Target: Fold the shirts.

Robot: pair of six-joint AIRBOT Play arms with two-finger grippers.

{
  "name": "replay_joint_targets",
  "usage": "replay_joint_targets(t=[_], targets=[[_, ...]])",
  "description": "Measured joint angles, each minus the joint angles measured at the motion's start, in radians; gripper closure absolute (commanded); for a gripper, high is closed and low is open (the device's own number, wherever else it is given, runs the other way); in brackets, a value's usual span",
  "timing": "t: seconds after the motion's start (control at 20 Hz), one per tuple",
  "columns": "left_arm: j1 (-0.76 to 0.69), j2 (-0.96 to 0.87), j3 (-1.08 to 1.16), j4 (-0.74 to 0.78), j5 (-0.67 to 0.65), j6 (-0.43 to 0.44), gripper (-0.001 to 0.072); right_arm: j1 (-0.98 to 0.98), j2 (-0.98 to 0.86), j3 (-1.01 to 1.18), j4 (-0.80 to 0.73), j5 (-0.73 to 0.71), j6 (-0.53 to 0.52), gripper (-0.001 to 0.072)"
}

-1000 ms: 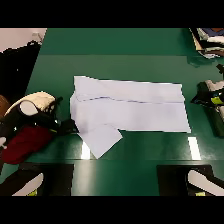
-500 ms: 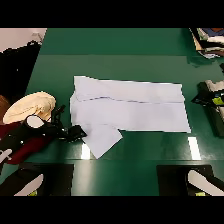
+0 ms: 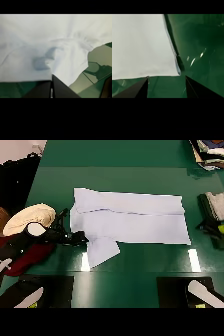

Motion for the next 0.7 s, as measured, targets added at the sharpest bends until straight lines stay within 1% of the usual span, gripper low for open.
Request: replay_joint_targets(t=[0.1, 0.3, 0.5, 0.55, 0.6, 0.7], targets=[[-0.001, 0.000, 0.016, 0.000, 0.000, 0.003, 0.0686, -0.073, 0.002, -0.089, 0.013, -0.007, -0.012, 0.0272], [-0.002, 0.000, 0.028, -0.001, 0.014, 0.005, 0.0686, -0.132, 0.004, -0.213, 0.060, -0.069, -0.042, 0.0278], [-0.002, 0.000, 0.032, -0.002, 0.026, 0.006, 0.0686, -0.079, 0.005, -0.257, 0.111, -0.142, -0.053, 0.0287], [-0.002, 0.000, 0.032, -0.001, 0.028, 0.006, 0.0686, -0.059, 0.006, -0.261, 0.122, -0.162, -0.053, 0.0332], [-0.002, 0.000, 0.032, 0.002, 0.029, 0.006, 0.0686, -0.037, 0.006, -0.265, 0.132, -0.191, -0.056, 0.0447], [-0.002, 0.000, 0.032, 0.022, 0.029, 0.007, 0.0687, -0.004, 0.005, -0.269, 0.135, -0.234, -0.057, 0.0603]])
